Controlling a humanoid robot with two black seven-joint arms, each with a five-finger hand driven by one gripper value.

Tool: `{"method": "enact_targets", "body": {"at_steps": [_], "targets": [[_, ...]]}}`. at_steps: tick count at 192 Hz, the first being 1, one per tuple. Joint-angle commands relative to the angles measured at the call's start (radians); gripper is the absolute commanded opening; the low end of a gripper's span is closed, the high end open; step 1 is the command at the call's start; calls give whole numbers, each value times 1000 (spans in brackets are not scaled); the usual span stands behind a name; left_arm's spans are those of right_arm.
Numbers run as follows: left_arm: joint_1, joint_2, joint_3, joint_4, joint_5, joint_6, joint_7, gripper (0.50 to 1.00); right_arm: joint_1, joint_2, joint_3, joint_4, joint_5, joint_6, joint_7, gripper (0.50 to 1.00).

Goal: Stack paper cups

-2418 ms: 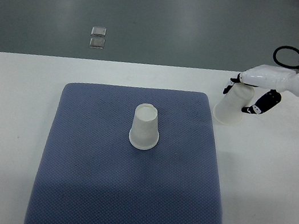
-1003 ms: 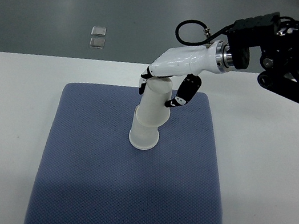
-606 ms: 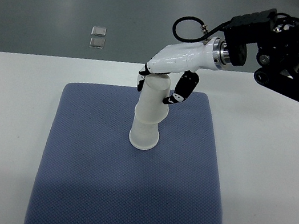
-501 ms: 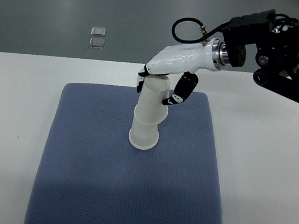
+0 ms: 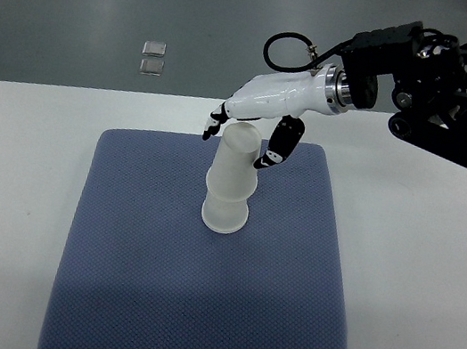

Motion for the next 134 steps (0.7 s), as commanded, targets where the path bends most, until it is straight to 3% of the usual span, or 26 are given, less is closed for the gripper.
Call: {"method": "enact_targets", "body": {"at_steps": [1, 76, 107, 134], "targets": [[0, 0, 0, 0, 0, 0, 0, 1000, -3, 0, 0, 0, 0, 0, 0, 868], [0, 0, 0, 0, 0, 0, 0, 1000, -6, -8, 2, -11, 5, 0, 0, 901], [0, 0, 0, 0, 0, 0, 0, 1000, -91, -21, 25, -137, 45, -14, 1, 905], [0, 0, 0, 0, 0, 0, 0, 1000, -196, -18, 66, -318, 261, -53, 1, 905]]}}
